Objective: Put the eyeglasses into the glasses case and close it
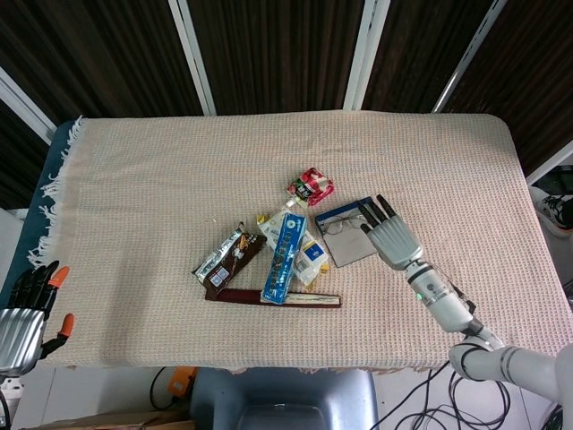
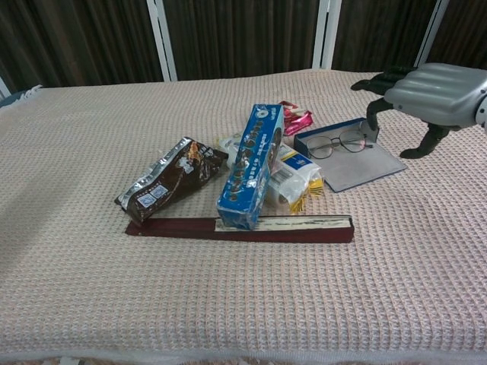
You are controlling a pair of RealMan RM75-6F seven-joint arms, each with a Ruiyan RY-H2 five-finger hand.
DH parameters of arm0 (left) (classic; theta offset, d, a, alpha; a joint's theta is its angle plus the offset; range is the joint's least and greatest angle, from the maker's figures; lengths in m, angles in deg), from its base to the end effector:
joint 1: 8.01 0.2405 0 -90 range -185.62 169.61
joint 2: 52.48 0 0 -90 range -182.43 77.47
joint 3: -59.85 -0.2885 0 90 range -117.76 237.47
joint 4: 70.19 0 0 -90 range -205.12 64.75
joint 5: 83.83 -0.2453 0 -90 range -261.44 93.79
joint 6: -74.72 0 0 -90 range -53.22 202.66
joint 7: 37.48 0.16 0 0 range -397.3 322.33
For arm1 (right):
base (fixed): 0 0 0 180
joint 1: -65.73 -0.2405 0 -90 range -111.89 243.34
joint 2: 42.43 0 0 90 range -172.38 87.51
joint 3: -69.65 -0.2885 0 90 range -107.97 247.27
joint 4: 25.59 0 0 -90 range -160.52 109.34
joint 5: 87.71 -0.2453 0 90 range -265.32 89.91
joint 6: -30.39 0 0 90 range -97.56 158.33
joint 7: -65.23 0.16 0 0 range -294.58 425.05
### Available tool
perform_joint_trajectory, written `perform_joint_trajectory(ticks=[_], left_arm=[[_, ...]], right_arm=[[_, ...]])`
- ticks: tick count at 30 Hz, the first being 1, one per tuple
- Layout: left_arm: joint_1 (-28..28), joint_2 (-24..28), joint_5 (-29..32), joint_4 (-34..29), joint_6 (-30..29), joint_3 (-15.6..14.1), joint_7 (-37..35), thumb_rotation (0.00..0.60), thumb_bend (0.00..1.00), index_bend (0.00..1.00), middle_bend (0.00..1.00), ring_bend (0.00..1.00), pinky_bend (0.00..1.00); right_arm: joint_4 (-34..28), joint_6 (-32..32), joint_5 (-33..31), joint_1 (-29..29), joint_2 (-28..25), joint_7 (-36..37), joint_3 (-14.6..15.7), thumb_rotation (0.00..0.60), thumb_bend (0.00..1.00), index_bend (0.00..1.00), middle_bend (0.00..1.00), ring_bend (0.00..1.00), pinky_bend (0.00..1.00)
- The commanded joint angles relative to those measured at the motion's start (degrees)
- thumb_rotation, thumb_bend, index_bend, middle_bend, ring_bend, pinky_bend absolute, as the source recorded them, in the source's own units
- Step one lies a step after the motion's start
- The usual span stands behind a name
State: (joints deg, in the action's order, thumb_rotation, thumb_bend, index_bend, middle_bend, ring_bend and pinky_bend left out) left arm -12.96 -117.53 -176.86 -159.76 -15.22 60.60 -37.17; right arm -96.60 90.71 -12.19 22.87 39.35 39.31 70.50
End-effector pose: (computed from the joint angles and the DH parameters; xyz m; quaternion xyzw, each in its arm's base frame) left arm -0.3429 0.1933 0.1387 -0.6270 -0.3357 -0.4146 0.5677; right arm -0.2524 -0.4118 0.0071 0.8107 -0.1393 0.2478 0.5118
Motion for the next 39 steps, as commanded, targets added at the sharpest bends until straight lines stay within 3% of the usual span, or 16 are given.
perform_joint_trajectory(ticks=[1,8,12,17,39], left_arm=[[0.03,-0.03,-0.23,0.06,-0.21,-0.04,-0.01,0.6,0.44,0.0,0.0,0.0,0.02],[0.04,0.01,0.25,0.17,-0.1,0.15,-0.37,0.6,0.44,0.0,0.0,0.0,0.02],[-0.33,-0.08,0.45,0.14,0.72,0.15,0.08,0.6,0.44,0.0,0.0,0.0,0.02],[-0.4,-0.08,0.93,0.16,0.85,0.39,0.05,0.6,0.44,0.0,0.0,0.0,0.02],[-0.59,-0.21,1.85,0.4,1.24,0.77,0.16,0.6,0.44,0.0,0.0,0.0,0.03]], right_arm=[[3.33,0.39,2.28,1.46,1.34,3.15,1.11,0.6,0.34,0.52,0.05,0.0,0.0],[7.01,-1.61,3.2,1.39,3.87,5.11,1.25,0.6,0.34,0.53,0.05,0.0,0.0],[13.03,-3.19,4.32,0.8,8.64,7.49,0.51,0.6,0.34,0.55,0.05,0.0,0.0],[16.62,-3.95,5.48,0.63,10.6,8.9,0.01,0.6,0.34,0.56,0.05,0.0,0.0],[22.72,-8.7,5.8,-0.7,14.64,9.88,-2.8,0.6,0.34,0.6,0.05,0.0,0.0]])
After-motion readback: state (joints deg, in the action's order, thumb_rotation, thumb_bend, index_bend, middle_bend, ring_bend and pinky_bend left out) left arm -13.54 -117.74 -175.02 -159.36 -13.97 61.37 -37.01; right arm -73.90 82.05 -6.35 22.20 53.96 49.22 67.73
